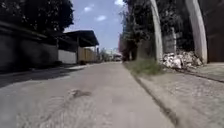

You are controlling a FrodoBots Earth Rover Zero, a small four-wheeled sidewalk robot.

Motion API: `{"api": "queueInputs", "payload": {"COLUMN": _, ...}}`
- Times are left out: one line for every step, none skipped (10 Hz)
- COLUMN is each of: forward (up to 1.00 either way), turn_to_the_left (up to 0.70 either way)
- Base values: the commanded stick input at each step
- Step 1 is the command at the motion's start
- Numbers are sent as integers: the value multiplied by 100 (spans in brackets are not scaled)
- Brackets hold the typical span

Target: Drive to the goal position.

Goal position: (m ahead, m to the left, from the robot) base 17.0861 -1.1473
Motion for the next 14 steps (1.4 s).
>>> {"api": "queueInputs", "payload": {"forward": 100, "turn_to_the_left": 2}}
{"api": "queueInputs", "payload": {"forward": 100, "turn_to_the_left": 1}}
{"api": "queueInputs", "payload": {"forward": 100, "turn_to_the_left": 0}}
{"api": "queueInputs", "payload": {"forward": 100, "turn_to_the_left": 0}}
{"api": "queueInputs", "payload": {"forward": 100, "turn_to_the_left": 0}}
{"api": "queueInputs", "payload": {"forward": 100, "turn_to_the_left": 0}}
{"api": "queueInputs", "payload": {"forward": 100, "turn_to_the_left": 0}}
{"api": "queueInputs", "payload": {"forward": 100, "turn_to_the_left": 0}}
{"api": "queueInputs", "payload": {"forward": 100, "turn_to_the_left": 0}}
{"api": "queueInputs", "payload": {"forward": 100, "turn_to_the_left": 0}}
{"api": "queueInputs", "payload": {"forward": 100, "turn_to_the_left": 0}}
{"api": "queueInputs", "payload": {"forward": 100, "turn_to_the_left": 0}}
{"api": "queueInputs", "payload": {"forward": 100, "turn_to_the_left": 0}}
{"api": "queueInputs", "payload": {"forward": 100, "turn_to_the_left": 0}}
